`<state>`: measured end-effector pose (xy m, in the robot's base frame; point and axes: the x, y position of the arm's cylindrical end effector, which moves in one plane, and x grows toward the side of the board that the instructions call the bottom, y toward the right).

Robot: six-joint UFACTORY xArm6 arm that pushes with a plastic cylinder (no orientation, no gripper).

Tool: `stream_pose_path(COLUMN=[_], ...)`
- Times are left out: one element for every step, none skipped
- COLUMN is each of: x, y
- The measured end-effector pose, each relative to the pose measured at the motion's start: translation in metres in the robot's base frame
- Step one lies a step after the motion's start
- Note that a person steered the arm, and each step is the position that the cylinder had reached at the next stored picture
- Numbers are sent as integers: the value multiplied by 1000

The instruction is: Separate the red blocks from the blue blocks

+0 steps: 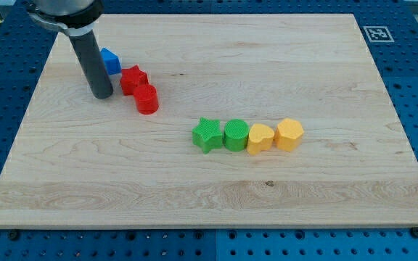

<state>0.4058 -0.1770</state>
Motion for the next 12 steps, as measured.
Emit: stream_pose_path(x=[0, 0, 0, 5, 28, 25, 24, 28, 28, 28, 27, -2], y=[19, 46, 67, 65, 50, 60, 61, 67, 80, 92, 95, 95])
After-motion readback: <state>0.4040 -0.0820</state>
